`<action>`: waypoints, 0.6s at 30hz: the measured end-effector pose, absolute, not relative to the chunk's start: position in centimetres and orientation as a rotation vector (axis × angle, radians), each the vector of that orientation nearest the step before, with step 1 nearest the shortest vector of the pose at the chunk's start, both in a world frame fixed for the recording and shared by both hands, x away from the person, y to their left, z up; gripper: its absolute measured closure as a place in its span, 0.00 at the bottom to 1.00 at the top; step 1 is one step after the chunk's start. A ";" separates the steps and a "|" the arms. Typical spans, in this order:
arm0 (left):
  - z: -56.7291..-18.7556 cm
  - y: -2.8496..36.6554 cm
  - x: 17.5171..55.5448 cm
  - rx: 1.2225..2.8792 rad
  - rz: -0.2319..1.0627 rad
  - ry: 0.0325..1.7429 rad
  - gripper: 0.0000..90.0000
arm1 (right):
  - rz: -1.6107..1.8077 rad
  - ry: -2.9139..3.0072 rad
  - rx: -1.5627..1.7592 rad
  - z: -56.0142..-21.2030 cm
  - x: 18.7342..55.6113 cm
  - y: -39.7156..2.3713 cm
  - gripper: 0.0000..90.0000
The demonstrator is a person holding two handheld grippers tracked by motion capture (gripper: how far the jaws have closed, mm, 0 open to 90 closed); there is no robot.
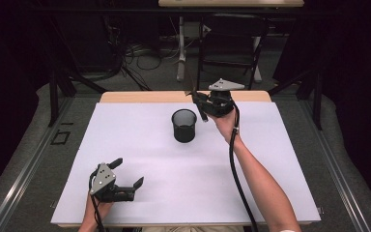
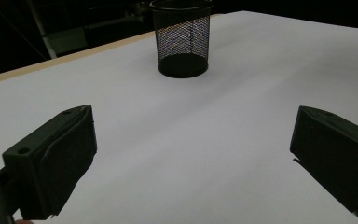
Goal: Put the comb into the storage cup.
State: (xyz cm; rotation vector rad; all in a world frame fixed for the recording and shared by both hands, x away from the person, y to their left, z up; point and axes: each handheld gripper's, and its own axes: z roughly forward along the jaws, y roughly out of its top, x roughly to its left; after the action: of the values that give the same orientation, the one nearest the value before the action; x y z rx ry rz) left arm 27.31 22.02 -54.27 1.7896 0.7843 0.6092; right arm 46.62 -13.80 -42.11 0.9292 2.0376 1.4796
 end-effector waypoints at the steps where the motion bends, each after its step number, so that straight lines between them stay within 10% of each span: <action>1: -54.3 22.0 27.3 1.787 0.607 0.785 0.01 | 1.485 2.035 0.925 -42.1 46.7 -13.7 0.81; 18: -54.3 22.0 27.4 1.784 0.605 0.787 0.01 | 1.541 2.026 0.898 -42.0 47.3 -12.6 0.81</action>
State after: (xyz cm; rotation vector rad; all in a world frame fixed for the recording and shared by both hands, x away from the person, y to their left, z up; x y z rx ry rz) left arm 27.40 22.04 -54.30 1.7841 0.7872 0.6053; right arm 47.26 -12.56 -41.95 0.8983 2.0258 1.5411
